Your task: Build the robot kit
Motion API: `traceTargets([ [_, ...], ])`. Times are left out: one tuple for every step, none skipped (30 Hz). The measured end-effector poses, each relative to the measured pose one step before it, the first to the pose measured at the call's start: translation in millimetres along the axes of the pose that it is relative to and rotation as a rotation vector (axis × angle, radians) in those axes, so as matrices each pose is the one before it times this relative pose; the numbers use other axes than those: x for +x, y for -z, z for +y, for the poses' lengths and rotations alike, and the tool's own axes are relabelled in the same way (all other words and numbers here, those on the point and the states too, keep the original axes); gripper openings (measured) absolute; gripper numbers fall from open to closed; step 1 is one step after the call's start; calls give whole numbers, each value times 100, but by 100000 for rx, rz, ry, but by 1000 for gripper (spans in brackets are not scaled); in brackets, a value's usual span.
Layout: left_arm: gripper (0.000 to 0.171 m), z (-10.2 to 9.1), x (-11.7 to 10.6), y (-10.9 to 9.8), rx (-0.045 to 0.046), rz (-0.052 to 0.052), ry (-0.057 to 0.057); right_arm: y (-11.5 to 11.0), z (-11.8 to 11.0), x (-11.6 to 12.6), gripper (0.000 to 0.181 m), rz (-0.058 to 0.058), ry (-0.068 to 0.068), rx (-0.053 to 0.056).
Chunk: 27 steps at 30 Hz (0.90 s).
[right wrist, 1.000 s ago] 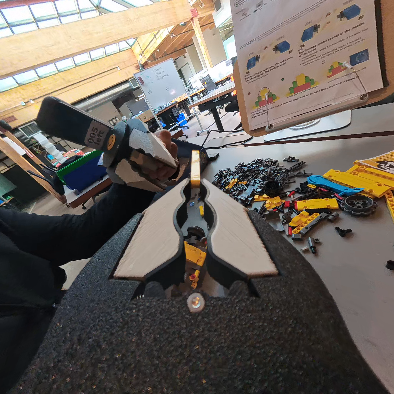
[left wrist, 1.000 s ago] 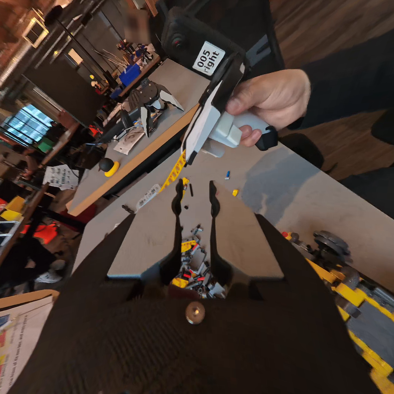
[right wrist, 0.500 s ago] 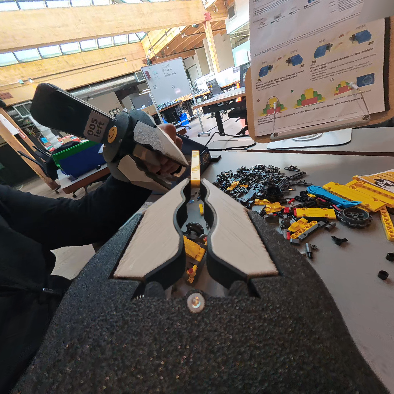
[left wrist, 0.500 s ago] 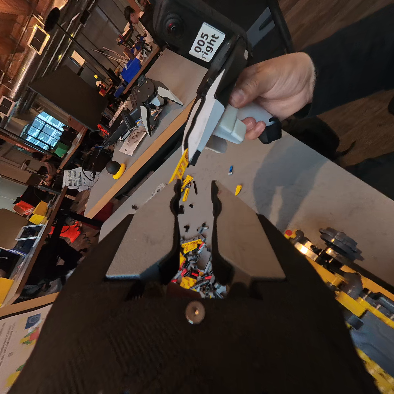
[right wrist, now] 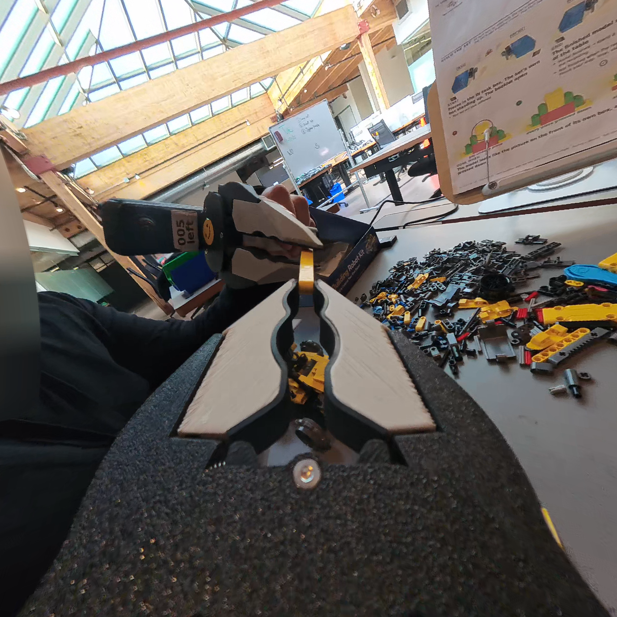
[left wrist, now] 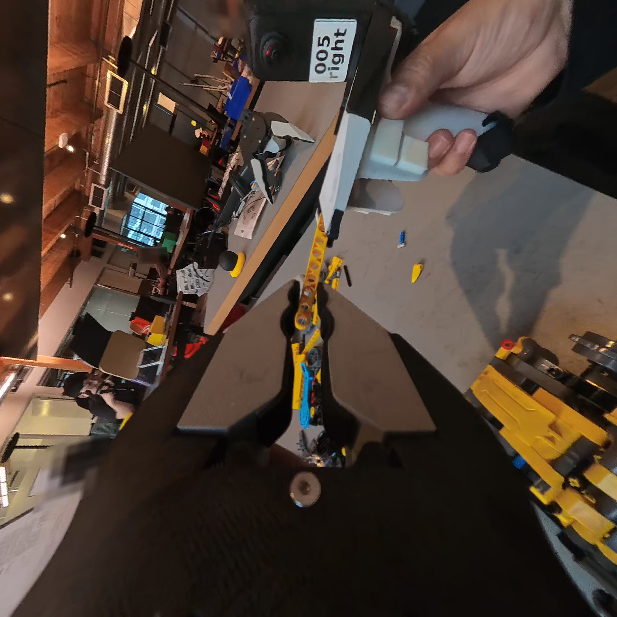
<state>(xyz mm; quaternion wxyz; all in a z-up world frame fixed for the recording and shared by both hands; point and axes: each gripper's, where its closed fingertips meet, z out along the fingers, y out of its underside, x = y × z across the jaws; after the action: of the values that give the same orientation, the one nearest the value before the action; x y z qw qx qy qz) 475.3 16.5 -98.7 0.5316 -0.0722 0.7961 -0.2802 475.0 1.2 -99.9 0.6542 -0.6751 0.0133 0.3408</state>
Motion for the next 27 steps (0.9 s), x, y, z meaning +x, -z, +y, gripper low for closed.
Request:
traceTargets([
  [6, 192, 186, -113, -155, 1943, 2275, 44, -69, 112, 7, 1184, 620, 482],
  [5, 266, 74, -136, -493, 919, 1900, 113, -127, 253, 7, 2447, 2268, 577],
  [5, 288, -140, -99, -456, -419, 1301, 215, -126, 337, 7, 3171, 3426, 251],
  [6, 224, -94, -14, -171, -2, 1082, 285, -54, 352, 10, 3190, 3631, -480],
  [5, 93, -82, 60, 513, 128, 1102, 275, 24, 308, 14, 2960, 3330, -994],
  [5, 26, -95, 91, 706, 130, 1040, 242, 43, 161, 18, 2267, 3259, -1018],
  [5, 20, 33, 90, 522, 851, 825, 175, 76, 61, 21, 1991, 3682, -1303],
  [6, -12, 181, 82, 591, 1565, 532, 124, 86, 57, 26, 2709, 5057, -1916],
  [5, 26, 301, 33, 316, 2044, 337, 82, 98, 122, 29, 4066, 7276, -2786],
  [5, 119, 253, -20, -281, 1503, -140, 66, 33, 68, 32, 4761, 9154, -3085],
  [5, 122, 382, -49, -446, 2061, -555, 19, -37, -108, 34, 4018, 10023, -3306],
  [5, 116, 426, -88, -453, 2261, -305, -67, 33, -336, 34, 2504, 9792, -4110],
  [5, 2, 304, -108, -39, 1460, -178, -161, 123, -421, 33, 1552, 8844, -4671],
  [5, -8, 371, -127, -79, 1996, 118, -236, 191, -484, 31, 612, 7812, -4634],
  [5, -25, 441, -148, -267, 2394, 317, -279, 227, -462, 29, 135, 6346, -4087],
  [5, -71, 343, -141, 100, 1730, 251, -254, 212, -216, 22, 1110, 4939, -3285],
  [5, 73, 209, -154, -718, 1063, 700, -153, 152, -236, 10, 607, 4219, -2157],
  [5, 274, 194, -170, -1767, 1298, 989, -49, -7, -200, 10, 712, 3107, -709],
  [5, 97, 224, -101, -341, 1565, 1352, 22, 40, -286, 9, -242, 1938, -469],
  [5, -32, 118, -88, 690, 1127, 2363, 37, 245, -176, 9, -225, 732, -1457],
  [7, -11, -89, -80, 473, 207, 2882, 74, 315, -22, 9, 26, -955, -1232],
  [17, 13, -296, -32, 208, -926, 2254, 104, 523, 242, 8, 265, -3194, -1551],
  [32, -16, -495, 82, 511, -1978, 2229, 132, 899, 575, 8, 864, -4909, -2427],
  [39, 2, -682, 236, 556, -2731, 2308, 107, 1248, 503, 7, -783, -6341, -3252],
  [40, 19, -838, 344, 577, -3233, 2659, 57, 1483, 159, 7, -3700, -7989, -4044],
  [39, 41, -948, 393, 602, -3281, 3424, -34, 1511, -80, 7, -4819, -8852, -3698],
  [38, 58, -1009, 368, 423, -3300, 4330, -190, 1502, -176, 7, -4820, -8977, -3110],
])
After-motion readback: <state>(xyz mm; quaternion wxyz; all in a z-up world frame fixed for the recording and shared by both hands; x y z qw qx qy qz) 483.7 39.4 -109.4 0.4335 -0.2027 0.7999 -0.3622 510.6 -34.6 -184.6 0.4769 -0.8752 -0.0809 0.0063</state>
